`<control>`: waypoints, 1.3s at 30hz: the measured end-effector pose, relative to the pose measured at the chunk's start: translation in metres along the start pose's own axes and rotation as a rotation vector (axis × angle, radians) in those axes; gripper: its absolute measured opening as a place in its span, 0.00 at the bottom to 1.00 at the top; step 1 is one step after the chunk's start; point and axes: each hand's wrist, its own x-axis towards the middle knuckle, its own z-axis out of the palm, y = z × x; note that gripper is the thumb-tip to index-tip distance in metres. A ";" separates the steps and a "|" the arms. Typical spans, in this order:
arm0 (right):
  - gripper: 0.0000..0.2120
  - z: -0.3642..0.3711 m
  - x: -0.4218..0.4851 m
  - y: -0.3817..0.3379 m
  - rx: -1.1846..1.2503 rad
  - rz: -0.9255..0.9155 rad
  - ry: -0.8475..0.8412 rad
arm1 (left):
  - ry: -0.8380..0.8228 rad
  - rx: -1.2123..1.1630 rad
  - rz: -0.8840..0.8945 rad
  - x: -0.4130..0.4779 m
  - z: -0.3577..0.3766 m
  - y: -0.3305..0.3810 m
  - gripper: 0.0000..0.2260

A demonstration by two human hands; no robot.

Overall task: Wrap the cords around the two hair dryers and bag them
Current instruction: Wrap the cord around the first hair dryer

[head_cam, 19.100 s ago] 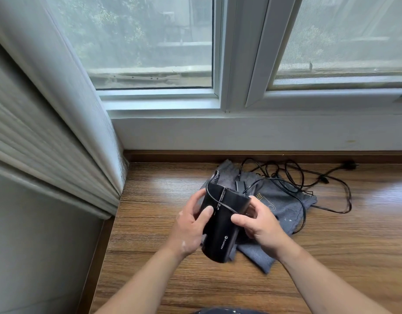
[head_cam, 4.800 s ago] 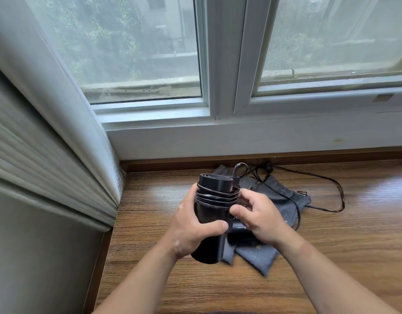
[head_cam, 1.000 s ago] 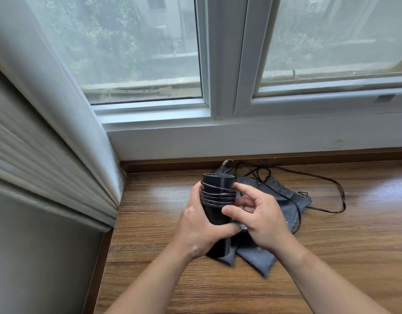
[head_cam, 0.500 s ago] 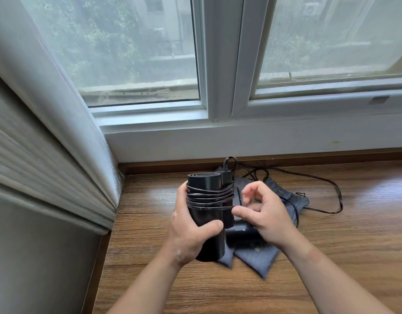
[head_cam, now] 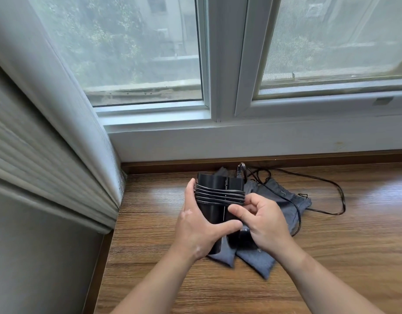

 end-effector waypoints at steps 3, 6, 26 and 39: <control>0.07 -0.008 -0.001 -0.001 0.008 -0.017 -0.067 | 0.037 0.043 0.014 0.004 0.002 -0.007 0.64; 0.06 -0.022 0.001 0.002 0.117 0.017 -0.225 | 0.014 0.004 0.029 0.006 -0.007 -0.012 0.58; 0.16 -0.018 0.002 0.001 0.145 0.005 -0.257 | -0.101 -0.120 -0.017 0.001 -0.006 -0.017 0.57; 0.37 -0.009 0.009 0.005 0.292 0.031 -0.259 | -0.338 -0.301 0.041 -0.003 -0.003 -0.014 0.46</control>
